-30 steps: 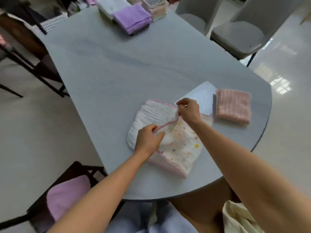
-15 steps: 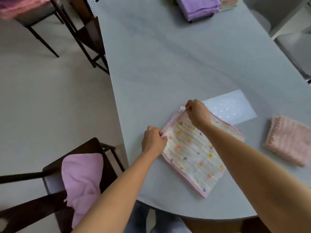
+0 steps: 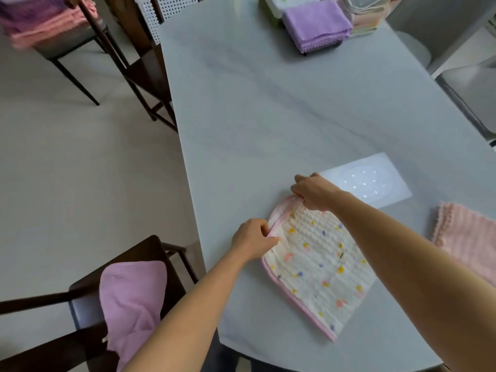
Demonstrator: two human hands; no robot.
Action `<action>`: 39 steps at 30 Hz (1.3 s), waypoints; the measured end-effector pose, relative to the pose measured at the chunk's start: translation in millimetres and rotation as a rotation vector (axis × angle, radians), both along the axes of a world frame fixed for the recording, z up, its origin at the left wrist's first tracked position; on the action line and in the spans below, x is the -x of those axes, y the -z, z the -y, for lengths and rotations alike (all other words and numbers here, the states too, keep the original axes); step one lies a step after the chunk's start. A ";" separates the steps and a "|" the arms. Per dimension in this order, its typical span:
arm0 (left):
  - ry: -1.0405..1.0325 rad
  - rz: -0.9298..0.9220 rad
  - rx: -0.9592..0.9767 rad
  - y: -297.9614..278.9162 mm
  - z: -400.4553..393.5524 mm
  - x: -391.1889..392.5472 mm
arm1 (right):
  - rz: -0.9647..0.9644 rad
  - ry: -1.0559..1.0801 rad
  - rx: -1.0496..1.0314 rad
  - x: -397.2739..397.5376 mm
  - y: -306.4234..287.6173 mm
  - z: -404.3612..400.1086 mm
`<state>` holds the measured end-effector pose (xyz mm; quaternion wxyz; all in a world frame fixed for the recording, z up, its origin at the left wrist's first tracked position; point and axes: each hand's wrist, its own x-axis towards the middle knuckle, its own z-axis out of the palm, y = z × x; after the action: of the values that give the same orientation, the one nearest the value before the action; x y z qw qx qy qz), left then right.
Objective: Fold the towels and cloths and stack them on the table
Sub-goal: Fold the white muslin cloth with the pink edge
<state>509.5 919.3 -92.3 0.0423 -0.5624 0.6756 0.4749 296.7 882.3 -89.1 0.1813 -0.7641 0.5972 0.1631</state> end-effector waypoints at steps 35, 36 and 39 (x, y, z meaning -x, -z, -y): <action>0.504 0.155 0.469 -224.7 87.0 21.9 | 0.526 0.803 -0.006 37.6 -212.4 -81.4; 0.575 0.196 0.326 -229.2 84.8 18.0 | 0.543 0.783 -0.152 35.4 -220.4 -83.3; 0.622 0.209 -0.036 -233.2 78.4 11.7 | 0.557 0.771 -0.449 33.3 -233.0 -89.6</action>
<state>497.8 841.0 140.9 0.2643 -0.3741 0.7985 0.3907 263.4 971.9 143.8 0.5393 -0.4459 0.7144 -0.0010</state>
